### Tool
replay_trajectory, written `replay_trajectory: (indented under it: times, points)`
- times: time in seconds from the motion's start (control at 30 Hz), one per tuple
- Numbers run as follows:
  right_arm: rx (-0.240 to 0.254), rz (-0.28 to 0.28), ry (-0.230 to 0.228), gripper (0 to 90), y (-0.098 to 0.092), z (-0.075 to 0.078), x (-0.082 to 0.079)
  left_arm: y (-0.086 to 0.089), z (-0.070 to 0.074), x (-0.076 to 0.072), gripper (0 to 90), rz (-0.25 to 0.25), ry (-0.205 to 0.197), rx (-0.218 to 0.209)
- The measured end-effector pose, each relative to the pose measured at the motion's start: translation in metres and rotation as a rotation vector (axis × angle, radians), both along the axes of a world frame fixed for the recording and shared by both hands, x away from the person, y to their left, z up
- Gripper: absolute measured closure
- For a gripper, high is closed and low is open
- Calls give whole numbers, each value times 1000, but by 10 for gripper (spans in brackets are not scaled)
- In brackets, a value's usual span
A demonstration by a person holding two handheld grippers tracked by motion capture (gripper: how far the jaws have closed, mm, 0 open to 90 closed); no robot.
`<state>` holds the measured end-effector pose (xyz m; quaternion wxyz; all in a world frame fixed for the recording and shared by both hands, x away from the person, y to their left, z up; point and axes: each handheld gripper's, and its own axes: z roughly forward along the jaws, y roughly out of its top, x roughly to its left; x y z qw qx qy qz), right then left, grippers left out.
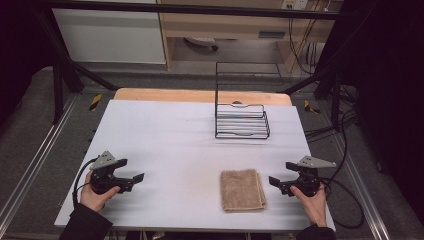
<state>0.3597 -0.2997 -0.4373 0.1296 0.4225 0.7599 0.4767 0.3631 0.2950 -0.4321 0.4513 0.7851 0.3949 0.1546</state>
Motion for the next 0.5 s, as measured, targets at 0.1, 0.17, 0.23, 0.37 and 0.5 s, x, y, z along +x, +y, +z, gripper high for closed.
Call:
replay_trajectory:
  times: [0.1,0.17,0.23,0.37,0.5]
  points:
    - [2,0,-1,6,0,0,0,-1,0,0,81,1,4,6]
    - [4,0,8,6,0,0,-1,-1,0,0,81,2,4,6]
    - [-1,5,6,6,1,0,0,-2,0,-1,80,2,4,7]
    - [-9,5,11,6,4,0,0,-3,0,-1,79,1,2,6]
    - [-15,7,16,6,8,1,0,-4,-1,-1,79,-2,5,9]
